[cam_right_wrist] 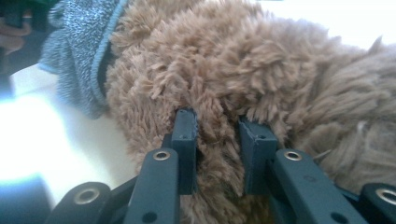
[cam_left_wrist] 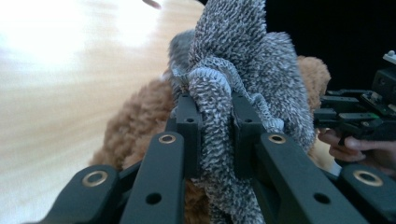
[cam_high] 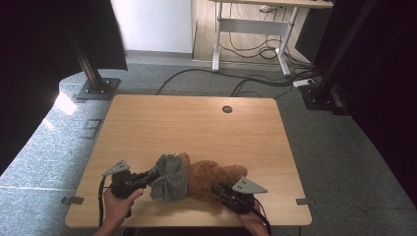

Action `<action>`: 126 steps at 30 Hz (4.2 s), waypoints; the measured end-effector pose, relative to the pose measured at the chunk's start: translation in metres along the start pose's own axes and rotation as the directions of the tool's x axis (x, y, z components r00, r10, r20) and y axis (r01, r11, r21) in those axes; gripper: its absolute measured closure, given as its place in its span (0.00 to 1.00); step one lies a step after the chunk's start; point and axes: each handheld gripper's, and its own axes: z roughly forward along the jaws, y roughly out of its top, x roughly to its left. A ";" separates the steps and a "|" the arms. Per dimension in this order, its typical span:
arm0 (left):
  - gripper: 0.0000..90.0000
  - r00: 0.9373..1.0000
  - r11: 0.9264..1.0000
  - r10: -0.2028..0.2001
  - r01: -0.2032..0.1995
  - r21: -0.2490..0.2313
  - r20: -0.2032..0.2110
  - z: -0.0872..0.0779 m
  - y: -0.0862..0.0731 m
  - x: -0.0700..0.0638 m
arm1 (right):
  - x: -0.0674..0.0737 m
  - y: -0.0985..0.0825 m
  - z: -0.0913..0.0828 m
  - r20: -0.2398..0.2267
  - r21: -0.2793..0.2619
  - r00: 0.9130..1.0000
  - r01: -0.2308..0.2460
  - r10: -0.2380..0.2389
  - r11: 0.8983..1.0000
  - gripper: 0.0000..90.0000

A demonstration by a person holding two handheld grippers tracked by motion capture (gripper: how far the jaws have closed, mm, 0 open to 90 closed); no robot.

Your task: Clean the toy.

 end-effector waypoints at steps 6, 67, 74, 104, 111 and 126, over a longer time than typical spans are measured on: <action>0.86 1.000 1.000 -0.003 0.003 0.012 -0.010 0.004 -0.007 0.001 | 0.004 -0.004 0.000 -0.016 0.028 1.000 -0.006 0.006 1.000 0.80; 0.85 0.999 0.997 0.027 -0.024 0.070 -0.041 0.032 -0.003 0.014 | -0.038 0.014 -0.052 0.142 -0.124 0.985 -0.082 0.099 0.989 0.30; 0.85 1.000 0.999 0.002 -0.001 0.050 -0.017 0.023 0.001 0.012 | -0.043 0.026 -0.021 0.076 -0.047 0.995 -0.066 0.070 0.997 0.49; 0.84 0.999 0.999 0.016 -0.017 0.036 0.044 0.071 0.060 -0.016 | -0.034 0.007 -0.006 0.130 0.016 0.989 0.071 -0.073 0.997 0.73; 0.84 0.999 1.000 -0.016 0.015 0.022 0.048 0.049 0.045 0.006 | -0.028 0.001 -0.009 0.081 0.036 0.994 0.065 -0.068 0.997 0.73; 0.84 0.999 1.000 -0.029 0.028 -0.013 -0.042 0.019 0.044 0.027 | -0.025 -0.008 -0.007 0.079 0.092 0.992 0.089 -0.097 0.992 0.73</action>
